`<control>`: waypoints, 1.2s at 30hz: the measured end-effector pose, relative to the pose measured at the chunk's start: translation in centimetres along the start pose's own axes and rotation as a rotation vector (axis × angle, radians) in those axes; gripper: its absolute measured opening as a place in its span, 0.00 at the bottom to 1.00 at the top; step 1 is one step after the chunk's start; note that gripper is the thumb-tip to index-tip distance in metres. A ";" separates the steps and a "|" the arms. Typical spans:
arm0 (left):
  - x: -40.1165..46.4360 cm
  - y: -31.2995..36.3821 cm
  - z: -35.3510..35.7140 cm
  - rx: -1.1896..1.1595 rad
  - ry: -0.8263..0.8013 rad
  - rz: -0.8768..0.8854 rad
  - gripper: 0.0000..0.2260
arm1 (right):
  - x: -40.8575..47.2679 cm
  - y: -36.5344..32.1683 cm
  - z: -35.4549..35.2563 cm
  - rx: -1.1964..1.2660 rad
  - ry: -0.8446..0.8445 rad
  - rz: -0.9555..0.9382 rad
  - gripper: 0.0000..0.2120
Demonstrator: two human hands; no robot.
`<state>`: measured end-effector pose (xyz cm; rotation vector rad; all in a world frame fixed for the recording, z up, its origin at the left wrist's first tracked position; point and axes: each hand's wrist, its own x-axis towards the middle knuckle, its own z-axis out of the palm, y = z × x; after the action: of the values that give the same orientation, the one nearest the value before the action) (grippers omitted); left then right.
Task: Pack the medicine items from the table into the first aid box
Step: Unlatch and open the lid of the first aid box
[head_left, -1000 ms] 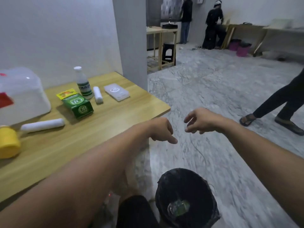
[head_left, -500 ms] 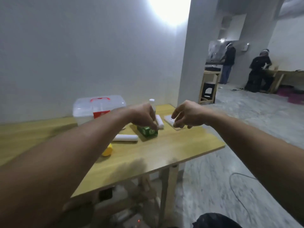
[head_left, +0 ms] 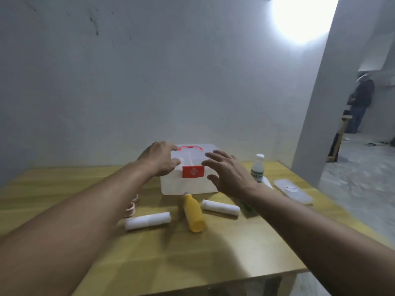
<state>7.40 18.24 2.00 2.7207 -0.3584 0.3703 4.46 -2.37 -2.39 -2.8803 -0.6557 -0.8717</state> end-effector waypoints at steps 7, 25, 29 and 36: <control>1.8 -1.2 2.0 -0.045 0.022 -0.010 0.32 | 1.0 1.2 3.4 -0.091 -0.073 -0.061 0.29; 2.8 -0.9 4.3 0.010 0.109 -0.085 0.35 | 1.5 2.0 6.5 -0.400 0.249 -0.257 0.15; 2.8 -0.8 4.3 0.006 0.090 -0.091 0.33 | 1.8 2.3 5.7 -0.499 0.152 -0.331 0.19; 3.1 -1.5 3.8 -0.100 -0.007 -0.056 0.32 | 1.5 2.0 4.9 -0.500 0.102 -0.325 0.20</control>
<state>11.55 17.48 -0.98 2.6286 -0.2938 0.3182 8.96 -2.76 -5.52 -3.1687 -1.0483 -1.3925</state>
